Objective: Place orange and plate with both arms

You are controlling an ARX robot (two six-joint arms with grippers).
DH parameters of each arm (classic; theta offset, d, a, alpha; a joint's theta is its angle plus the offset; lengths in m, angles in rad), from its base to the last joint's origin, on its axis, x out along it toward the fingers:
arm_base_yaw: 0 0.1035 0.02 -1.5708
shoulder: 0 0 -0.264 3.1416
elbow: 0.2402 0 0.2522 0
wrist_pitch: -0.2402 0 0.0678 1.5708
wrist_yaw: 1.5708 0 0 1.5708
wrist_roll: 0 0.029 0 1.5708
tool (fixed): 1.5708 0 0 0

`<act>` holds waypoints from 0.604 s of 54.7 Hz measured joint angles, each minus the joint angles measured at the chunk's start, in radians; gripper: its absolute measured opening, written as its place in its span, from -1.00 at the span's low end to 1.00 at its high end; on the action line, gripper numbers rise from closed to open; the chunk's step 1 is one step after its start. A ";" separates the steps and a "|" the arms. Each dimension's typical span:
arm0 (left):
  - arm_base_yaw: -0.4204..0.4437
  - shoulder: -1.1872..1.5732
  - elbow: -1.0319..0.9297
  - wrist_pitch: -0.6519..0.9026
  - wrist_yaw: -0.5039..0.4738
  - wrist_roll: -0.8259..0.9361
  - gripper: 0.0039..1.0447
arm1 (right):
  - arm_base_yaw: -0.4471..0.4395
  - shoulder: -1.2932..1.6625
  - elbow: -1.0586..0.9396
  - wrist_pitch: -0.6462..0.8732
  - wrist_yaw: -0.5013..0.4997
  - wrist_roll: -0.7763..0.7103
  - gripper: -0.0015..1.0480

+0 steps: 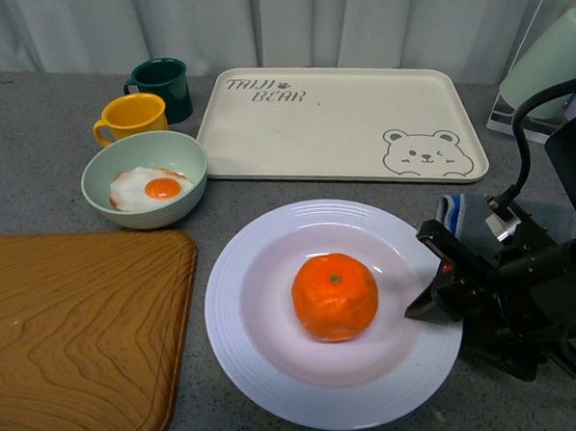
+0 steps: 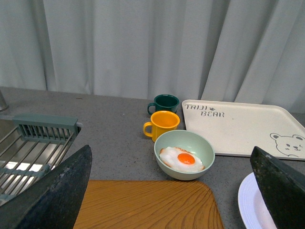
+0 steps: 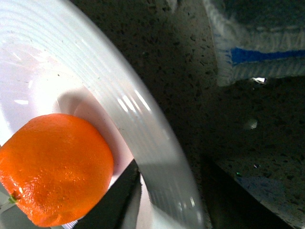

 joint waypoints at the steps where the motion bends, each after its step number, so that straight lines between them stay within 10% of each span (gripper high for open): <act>1: 0.000 0.000 0.000 0.000 0.000 0.000 0.88 | 0.000 0.001 0.001 -0.001 0.000 0.000 -0.43; 33: 0.000 0.000 0.000 0.000 0.000 0.000 0.88 | -0.018 -0.075 -0.038 0.145 -0.126 -0.002 -0.92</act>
